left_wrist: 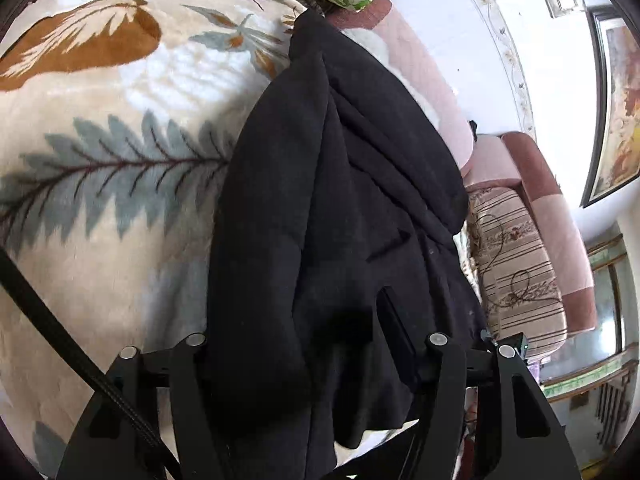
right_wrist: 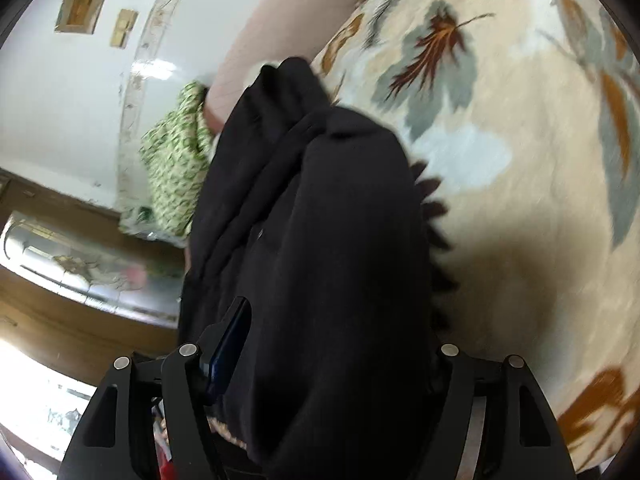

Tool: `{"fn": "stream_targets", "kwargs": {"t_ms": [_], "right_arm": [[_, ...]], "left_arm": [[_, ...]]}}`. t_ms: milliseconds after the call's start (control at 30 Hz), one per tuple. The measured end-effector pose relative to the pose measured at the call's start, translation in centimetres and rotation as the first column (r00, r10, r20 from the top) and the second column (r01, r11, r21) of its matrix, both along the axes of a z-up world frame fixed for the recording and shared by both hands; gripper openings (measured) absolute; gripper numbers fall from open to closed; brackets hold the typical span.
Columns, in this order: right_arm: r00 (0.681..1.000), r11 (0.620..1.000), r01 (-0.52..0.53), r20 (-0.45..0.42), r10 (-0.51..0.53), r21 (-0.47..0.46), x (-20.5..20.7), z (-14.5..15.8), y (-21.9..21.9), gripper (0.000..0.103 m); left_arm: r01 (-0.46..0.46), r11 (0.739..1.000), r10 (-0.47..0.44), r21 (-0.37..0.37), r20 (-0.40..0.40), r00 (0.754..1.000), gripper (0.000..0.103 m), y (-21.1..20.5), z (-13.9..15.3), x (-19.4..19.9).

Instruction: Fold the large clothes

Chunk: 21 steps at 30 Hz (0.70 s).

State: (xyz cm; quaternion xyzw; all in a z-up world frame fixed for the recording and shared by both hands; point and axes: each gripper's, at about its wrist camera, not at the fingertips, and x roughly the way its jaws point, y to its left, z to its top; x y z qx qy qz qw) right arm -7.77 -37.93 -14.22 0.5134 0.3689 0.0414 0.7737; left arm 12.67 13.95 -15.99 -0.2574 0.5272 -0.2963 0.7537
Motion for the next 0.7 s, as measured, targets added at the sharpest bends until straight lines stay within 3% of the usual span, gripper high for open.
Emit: {"fn": "stream_targets", "kwargs": {"t_ms": [67,167,400,533,700], "right_arm": [[0.999,0.998,-0.044,-0.013,0.045,0.041,0.0,-1.1,1.3,0.074],[0.999,0.997,-0.047,-0.01,0.046,-0.065,0.0,-0.4,2.7,0.073],[0.999,0.984,-0.006,-0.033,0.0,-0.176,1.3,0.3,4.1,0.072],[0.999,0.977,0.003,-0.046,-0.013,-0.215,2.4,0.5,4.3,0.072],[0.998,0.951,-0.001,-0.062,-0.02,-0.309,2.9,0.5,5.0,0.072]], "left_arm": [[0.007,0.999,-0.007,0.04,-0.003,1.0,0.062,-0.6,-0.7,0.1],[0.01,0.996,-0.013,0.087,0.033,0.999,0.068,-1.4,-0.2,-0.1],[-0.026,0.965,-0.002,0.262,0.107,0.994,0.079,-4.7,0.8,-0.9],[-0.06,0.955,0.031,0.291,0.102,0.994,0.084,-4.7,0.8,-1.0],[-0.105,0.916,0.056,0.388,0.136,0.989,0.09,-5.3,1.0,-1.5]]}}
